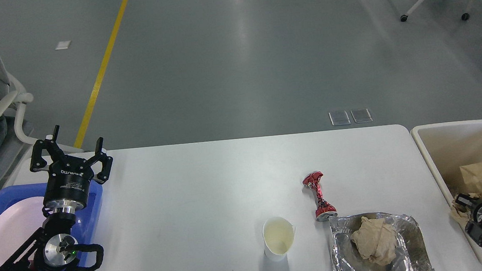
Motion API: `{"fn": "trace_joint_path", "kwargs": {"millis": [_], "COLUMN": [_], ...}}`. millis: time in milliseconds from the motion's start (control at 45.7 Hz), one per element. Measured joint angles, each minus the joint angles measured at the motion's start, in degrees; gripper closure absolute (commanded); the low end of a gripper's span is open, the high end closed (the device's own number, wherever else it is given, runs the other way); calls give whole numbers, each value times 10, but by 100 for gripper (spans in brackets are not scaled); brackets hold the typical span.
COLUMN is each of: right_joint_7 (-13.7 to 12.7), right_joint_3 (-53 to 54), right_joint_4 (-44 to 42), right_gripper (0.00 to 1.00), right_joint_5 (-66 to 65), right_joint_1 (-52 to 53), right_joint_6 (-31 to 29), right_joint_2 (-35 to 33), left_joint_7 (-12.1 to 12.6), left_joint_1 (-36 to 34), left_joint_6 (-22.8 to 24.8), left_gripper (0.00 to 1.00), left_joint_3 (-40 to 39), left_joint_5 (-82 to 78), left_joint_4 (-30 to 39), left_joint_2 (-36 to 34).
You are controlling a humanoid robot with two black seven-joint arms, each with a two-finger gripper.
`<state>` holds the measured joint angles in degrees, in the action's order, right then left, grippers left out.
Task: Tidy desktop
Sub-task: 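Lower the bag into the white bin and release it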
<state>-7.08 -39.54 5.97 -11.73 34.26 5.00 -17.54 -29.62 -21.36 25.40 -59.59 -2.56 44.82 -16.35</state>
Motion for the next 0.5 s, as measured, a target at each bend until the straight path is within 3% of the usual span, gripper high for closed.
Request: {"fn": "trace_joint_path", "kwargs": {"millis": [153, 197, 263, 284, 306, 503], "right_joint_7": [0, 1, 2, 2, 2, 3], "right_joint_3": [3, 3, 3, 3, 3, 1], "right_joint_4": [1, 1, 1, 1, 1, 6], "right_gripper": [100, 73, 20, 6, 0, 0], "right_joint_5": [13, 14, 15, 16, 16, 16], "right_joint_1": [1, 0, -1, -1, -1, -2], "right_joint_6": [-1, -1, 1, 5, 8, 75], "right_joint_2": [-9, -9, -9, -9, -9, -8], "left_joint_7": [0, 0, 0, 0, 0, 0], "left_joint_1": [0, 0, 0, 0, 0, 0], "left_joint_6": [0, 0, 0, 0, 0, 0], "left_gripper": [4, 4, 4, 4, 4, 4], "left_joint_3": [0, 0, 0, 0, 0, 0], "left_joint_5": [0, 0, 0, 0, 0, 0], "left_joint_4": [0, 0, 0, 0, 0, 0], "left_joint_2": [0, 0, 0, 0, 0, 0]}}
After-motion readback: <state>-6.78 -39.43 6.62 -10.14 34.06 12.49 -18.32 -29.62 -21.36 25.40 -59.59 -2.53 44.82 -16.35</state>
